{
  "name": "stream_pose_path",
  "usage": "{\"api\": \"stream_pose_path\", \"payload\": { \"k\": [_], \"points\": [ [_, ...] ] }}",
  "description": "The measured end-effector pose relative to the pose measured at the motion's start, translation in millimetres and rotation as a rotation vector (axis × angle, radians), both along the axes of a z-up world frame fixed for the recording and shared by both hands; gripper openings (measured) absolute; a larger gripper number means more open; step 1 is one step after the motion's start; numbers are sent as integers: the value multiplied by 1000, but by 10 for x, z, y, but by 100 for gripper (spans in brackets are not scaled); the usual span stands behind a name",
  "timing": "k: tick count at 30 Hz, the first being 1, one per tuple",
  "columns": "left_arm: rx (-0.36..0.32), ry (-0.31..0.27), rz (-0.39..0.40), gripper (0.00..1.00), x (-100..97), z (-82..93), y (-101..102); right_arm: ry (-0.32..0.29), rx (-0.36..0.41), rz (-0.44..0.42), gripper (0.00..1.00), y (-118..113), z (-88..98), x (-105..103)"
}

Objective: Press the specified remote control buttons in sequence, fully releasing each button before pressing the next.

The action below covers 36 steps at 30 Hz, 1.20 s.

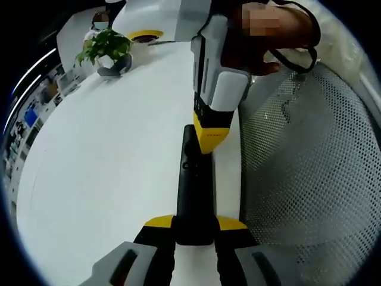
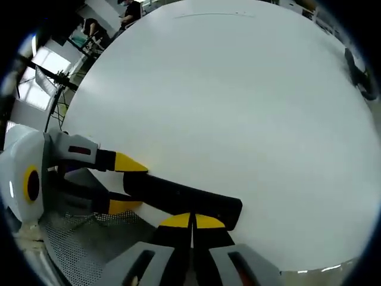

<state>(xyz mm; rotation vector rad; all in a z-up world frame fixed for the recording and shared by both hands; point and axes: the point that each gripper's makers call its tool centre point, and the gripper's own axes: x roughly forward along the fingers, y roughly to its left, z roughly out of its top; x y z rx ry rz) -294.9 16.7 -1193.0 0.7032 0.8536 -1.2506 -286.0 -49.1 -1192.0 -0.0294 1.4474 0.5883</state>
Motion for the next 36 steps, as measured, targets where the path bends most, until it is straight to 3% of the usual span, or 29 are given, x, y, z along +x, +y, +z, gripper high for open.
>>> {"api": "stream_pose_path", "payload": {
  "k": [2, 8, 10, 14, 21, 36],
  "points": [
    [-1, 8, 3, 24, 7, -1, 1, -1, 22, 10, 0, 1, 6, -2],
    [-10, 7, 11, 25, 5, -4, 0, 55, 107, -101, 0, -6, 21, 2],
    [-13, 6, 10, 25, 5, -4, -1, 42, 121, -68, 0, 4, 29, -6],
    [-15, 2, 8, 25, 3, -6, -3, 19, 86, -79, 0, -55, 29, 6],
    [-12, -1, -2, 25, 3, -9, -4, -14, 96, -83, 0, -27, 104, 94],
    [-10, -2, 5, 25, -2, -12, -8, -3, 55, -51, 0, 36, 27, 108]
  ]
}}
